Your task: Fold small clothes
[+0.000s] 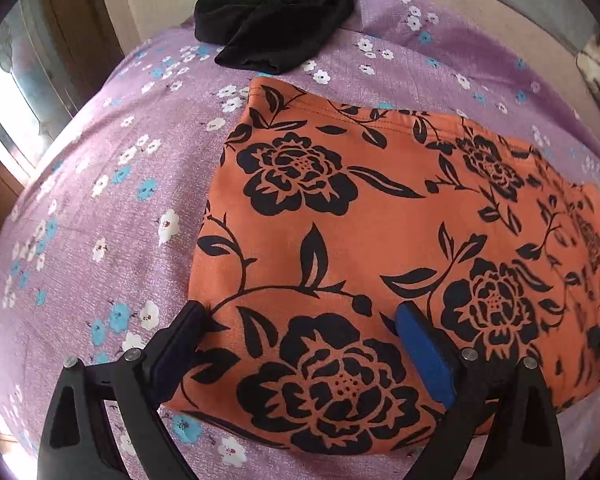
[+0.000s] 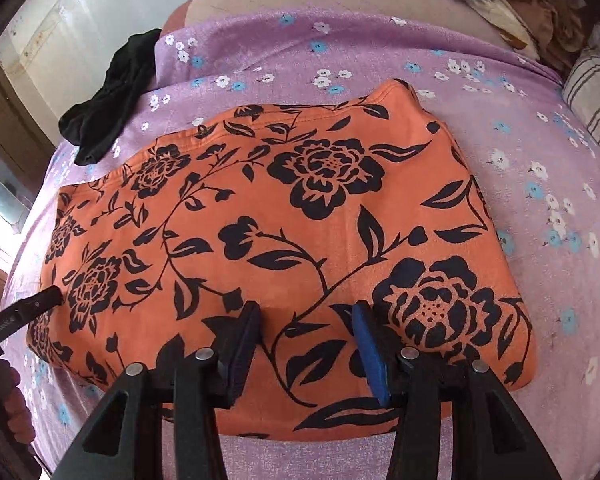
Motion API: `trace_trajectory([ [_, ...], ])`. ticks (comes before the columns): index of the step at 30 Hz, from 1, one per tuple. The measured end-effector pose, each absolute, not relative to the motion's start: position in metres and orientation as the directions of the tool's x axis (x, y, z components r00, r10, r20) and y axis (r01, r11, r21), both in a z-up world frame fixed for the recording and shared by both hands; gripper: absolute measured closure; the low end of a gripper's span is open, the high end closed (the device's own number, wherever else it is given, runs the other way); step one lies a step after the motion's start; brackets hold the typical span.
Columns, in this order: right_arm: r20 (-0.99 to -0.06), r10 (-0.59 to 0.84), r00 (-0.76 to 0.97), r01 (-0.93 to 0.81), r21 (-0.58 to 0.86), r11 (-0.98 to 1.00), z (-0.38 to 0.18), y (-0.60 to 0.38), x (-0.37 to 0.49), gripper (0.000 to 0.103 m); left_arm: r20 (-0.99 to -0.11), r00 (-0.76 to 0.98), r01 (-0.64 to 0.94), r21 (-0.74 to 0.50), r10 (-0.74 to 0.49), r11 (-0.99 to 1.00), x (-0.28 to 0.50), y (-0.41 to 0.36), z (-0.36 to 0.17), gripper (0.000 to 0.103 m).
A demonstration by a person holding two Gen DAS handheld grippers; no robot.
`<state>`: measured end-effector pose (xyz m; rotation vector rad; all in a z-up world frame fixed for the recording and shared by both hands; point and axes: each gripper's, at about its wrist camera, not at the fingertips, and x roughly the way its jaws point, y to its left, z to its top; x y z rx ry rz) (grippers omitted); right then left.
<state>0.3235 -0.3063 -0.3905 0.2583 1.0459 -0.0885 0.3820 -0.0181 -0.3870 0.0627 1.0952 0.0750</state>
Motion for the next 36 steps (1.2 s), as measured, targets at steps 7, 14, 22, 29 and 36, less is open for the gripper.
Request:
trace_trajectory([
  [7,-0.792,0.043,0.61,0.184,0.194,0.964,-0.365,-0.322,0.278,0.052,-0.819,0.554,-0.056,0.145,0.151,0.988,0.363,-0.024,-0.361,0.006],
  [14,-0.793,0.129,0.595,0.186,0.292,0.938,-0.374,-0.33,0.281,0.052,-0.798,0.598,0.001,0.097,0.078,0.995,0.343,-0.033,-0.348,0.006],
  [22,-0.866,0.111,0.487,0.162,0.214,0.963,-0.396,-0.322,0.293,0.051,-0.872,0.485,0.116,0.133,0.06,0.984,0.344,-0.052,-0.394,0.004],
  [29,-0.807,0.094,0.583,0.162,0.229,0.96,-0.373,-0.331,0.292,0.051,-0.855,0.506,0.051,0.158,0.11,0.986,0.34,-0.054,-0.403,0.0],
  [36,-0.85,0.09,0.519,0.158,0.199,0.967,-0.398,-0.329,0.312,0.044,-0.841,0.534,0.003,0.107,0.089,0.994,0.332,-0.051,-0.407,0.0],
])
